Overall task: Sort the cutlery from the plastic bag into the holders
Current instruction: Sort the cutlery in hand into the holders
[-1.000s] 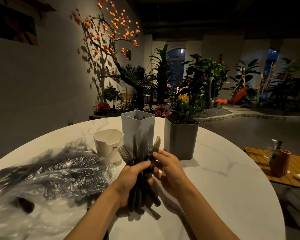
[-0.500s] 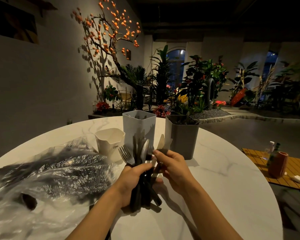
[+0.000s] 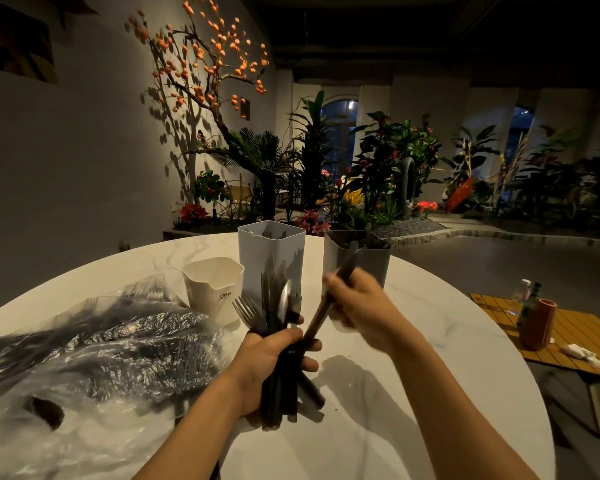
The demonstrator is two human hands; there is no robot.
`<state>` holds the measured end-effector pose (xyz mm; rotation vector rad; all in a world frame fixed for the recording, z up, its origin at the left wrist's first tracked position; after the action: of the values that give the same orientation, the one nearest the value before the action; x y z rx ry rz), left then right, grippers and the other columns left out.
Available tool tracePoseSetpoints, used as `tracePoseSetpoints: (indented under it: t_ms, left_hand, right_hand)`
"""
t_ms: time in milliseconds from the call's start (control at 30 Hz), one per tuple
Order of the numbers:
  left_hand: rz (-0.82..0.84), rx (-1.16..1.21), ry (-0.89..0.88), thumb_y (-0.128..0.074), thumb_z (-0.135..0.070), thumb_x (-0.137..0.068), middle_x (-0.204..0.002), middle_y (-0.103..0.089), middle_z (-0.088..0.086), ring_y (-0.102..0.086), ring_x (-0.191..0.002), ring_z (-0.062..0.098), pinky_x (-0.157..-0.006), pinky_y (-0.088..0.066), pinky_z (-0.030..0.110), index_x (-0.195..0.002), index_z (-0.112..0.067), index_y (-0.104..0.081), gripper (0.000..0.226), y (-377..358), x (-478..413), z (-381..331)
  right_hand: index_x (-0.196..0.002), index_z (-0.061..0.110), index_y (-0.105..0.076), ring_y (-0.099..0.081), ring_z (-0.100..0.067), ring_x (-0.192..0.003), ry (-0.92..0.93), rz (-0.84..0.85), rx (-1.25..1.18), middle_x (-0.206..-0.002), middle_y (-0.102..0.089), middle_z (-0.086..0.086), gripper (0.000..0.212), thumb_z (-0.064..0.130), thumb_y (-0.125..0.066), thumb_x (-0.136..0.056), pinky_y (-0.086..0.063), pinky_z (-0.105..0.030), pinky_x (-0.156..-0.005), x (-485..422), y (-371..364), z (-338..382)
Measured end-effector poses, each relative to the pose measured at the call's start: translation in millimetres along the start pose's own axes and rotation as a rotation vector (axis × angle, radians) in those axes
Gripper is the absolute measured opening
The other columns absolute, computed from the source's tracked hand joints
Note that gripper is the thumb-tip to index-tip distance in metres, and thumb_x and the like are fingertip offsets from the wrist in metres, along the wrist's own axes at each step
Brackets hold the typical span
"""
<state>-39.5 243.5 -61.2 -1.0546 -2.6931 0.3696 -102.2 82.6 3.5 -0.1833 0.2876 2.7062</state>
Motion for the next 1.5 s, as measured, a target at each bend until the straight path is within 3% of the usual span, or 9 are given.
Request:
tracePoseSetpoints:
  t_ms: [233,400,600,767,900,1033,1233,1367,1500]
  left_hand:
    - [-0.021,0.064,0.046,-0.064,-0.018,-0.099,-0.078,-0.067,0.014,-0.06,-0.058,0.021,-0.061,-0.053,0.032,-0.112,-0.003,-0.068,0.021,0,-7,0]
    - [-0.011,0.08,0.044,-0.065,-0.017,-0.098,-0.076,-0.065,0.014,-0.059,-0.057,0.021,-0.059,-0.054,0.031,-0.111,-0.002,-0.068,0.02,2,-9,0]
    - [0.013,0.115,0.043,-0.066,-0.015,-0.097,-0.074,-0.061,0.014,-0.056,-0.057,0.02,-0.058,-0.052,0.031,-0.112,-0.002,-0.067,0.019,3,-11,1]
    - [0.034,0.13,0.043,-0.066,-0.013,-0.097,-0.075,-0.06,0.014,-0.055,-0.057,0.021,-0.06,-0.051,0.033,-0.114,-0.003,-0.067,0.02,5,-13,2]
    - [0.034,0.114,0.052,-0.066,-0.015,-0.097,-0.074,-0.061,0.012,-0.055,-0.056,0.02,-0.06,-0.05,0.033,-0.111,-0.003,-0.068,0.019,6,-14,2]
    - [0.042,0.144,0.049,-0.067,-0.016,-0.097,-0.073,-0.059,0.01,-0.053,-0.054,0.019,-0.062,-0.048,0.035,-0.118,-0.005,-0.067,0.024,7,-15,2]
    - [0.038,0.137,0.029,-0.07,-0.018,-0.094,-0.07,-0.056,0.007,-0.047,-0.049,0.016,-0.06,-0.044,0.03,-0.111,-0.008,-0.072,0.02,7,-15,2]
    - [0.068,0.143,0.04,-0.063,-0.013,-0.096,-0.068,-0.053,0.007,-0.044,-0.049,0.016,-0.054,-0.042,0.029,-0.111,-0.007,-0.069,0.017,8,-14,0]
    - [0.087,0.132,0.045,-0.053,-0.011,-0.095,-0.068,-0.049,0.004,-0.04,-0.049,0.013,-0.054,-0.039,0.026,-0.085,-0.009,-0.063,0.015,7,-13,-2]
  right_hand:
    - [-0.115,0.003,-0.052,-0.063,-0.012,-0.067,0.334,-0.405,0.126,-0.093,-0.062,-0.005,0.022,0.023,-0.048,-0.106,-0.059,-0.03,-0.071,-33,47,53]
    - [-0.1,0.024,-0.05,-0.067,-0.03,-0.093,0.439,-0.544,0.267,-0.105,-0.059,-0.011,0.006,0.026,-0.049,-0.105,-0.06,-0.046,-0.084,-53,54,54]
    - [-0.12,0.008,-0.055,-0.059,-0.033,-0.105,0.239,-0.484,0.693,-0.114,-0.059,-0.014,0.032,0.034,-0.049,-0.104,-0.053,-0.049,-0.092,-75,54,39]
    - [-0.122,0.01,-0.051,-0.031,-0.041,-0.13,-0.09,-0.355,1.005,-0.14,-0.031,-0.015,0.043,0.047,-0.052,-0.1,-0.037,-0.053,-0.105,-81,49,26]
    - [-0.122,0.013,-0.044,-0.037,-0.038,-0.127,0.053,-0.503,0.88,-0.137,-0.034,-0.014,0.055,0.048,-0.069,-0.089,-0.042,-0.049,-0.102,-76,43,27]
    - [-0.149,0.019,-0.029,-0.043,-0.032,-0.127,0.312,-0.67,0.887,-0.141,-0.041,-0.011,0.078,0.038,-0.073,-0.088,-0.046,-0.048,-0.101,-65,35,21]
    - [-0.157,0.028,-0.023,0.007,-0.033,-0.154,0.077,-0.412,1.27,-0.169,-0.004,-0.002,0.056,0.047,-0.033,-0.106,-0.008,-0.06,-0.12,-66,31,-2]
    - [-0.135,0.02,-0.056,-0.032,-0.032,-0.139,0.487,-0.567,1.124,-0.148,-0.04,-0.011,0.041,0.04,-0.053,-0.099,-0.039,-0.053,-0.105,-52,5,0]
    - [-0.099,0.023,-0.062,-0.056,-0.014,-0.093,0.278,-0.188,0.748,-0.096,-0.055,0.008,0.043,0.065,-0.06,-0.087,-0.049,-0.026,-0.073,-40,-39,-2]
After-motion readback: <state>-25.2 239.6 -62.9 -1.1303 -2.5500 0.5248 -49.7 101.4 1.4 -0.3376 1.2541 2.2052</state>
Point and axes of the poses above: each hand's wrist, its own x-axis away from the middle knuckle, its own y-axis out of the back of the hand, z = x × y, the point moved 1 cm from there along -x, towards the middle knuckle
